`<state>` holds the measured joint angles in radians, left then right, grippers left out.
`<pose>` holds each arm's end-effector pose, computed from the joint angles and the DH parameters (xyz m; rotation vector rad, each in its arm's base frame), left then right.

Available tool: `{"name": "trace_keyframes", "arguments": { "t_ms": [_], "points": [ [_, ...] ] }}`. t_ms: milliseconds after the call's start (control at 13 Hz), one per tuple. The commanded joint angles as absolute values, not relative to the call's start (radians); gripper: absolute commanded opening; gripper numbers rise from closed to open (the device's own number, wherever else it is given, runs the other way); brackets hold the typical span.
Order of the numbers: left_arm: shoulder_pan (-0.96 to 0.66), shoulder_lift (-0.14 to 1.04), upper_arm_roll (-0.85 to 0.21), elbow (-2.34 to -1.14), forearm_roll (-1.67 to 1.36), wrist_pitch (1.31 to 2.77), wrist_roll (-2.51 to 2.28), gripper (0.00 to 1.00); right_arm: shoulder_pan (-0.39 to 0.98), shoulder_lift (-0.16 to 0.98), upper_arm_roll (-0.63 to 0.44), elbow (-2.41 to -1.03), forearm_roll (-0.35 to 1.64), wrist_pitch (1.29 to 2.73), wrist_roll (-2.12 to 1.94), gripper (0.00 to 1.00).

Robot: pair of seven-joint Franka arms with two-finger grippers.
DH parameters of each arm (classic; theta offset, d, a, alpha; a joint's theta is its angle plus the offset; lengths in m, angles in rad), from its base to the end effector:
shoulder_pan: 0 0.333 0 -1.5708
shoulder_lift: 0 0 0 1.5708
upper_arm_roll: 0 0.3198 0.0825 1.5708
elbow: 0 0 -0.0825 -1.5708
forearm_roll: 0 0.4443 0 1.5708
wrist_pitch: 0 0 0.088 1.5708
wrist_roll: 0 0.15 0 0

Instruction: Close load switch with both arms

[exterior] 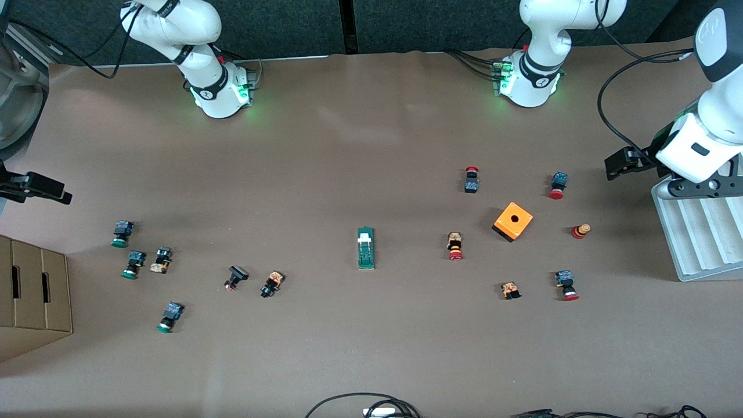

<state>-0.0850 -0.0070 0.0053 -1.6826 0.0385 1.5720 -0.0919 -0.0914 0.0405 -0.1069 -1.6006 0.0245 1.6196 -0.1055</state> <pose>0.6013 -0.0422 0.5308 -3.0905 -0.0157 0.1546 0.6177 -0.1195 0.5486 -3.1149 0.1468 0.0280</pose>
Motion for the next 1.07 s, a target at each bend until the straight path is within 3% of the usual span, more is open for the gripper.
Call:
{"name": "trace_keyframes", "arguments": {
  "t_ms": [0,537,997],
  "points": [
    [-0.087,-0.008,-0.032,-1.658,0.029,1.548,-0.141,1.00,-0.087,0.040,-0.104,-1.595,0.009,1.629,-0.107,1.00],
    [-0.087,0.003,-0.193,-1.626,-0.021,1.566,-0.418,1.00,-0.084,0.040,-0.103,-1.595,0.009,1.629,-0.107,1.00],
    [-0.087,0.018,-0.331,-1.635,-0.014,1.679,-0.667,1.00,-0.084,0.038,-0.100,-1.595,0.009,1.628,-0.107,1.00]
  ]
}}
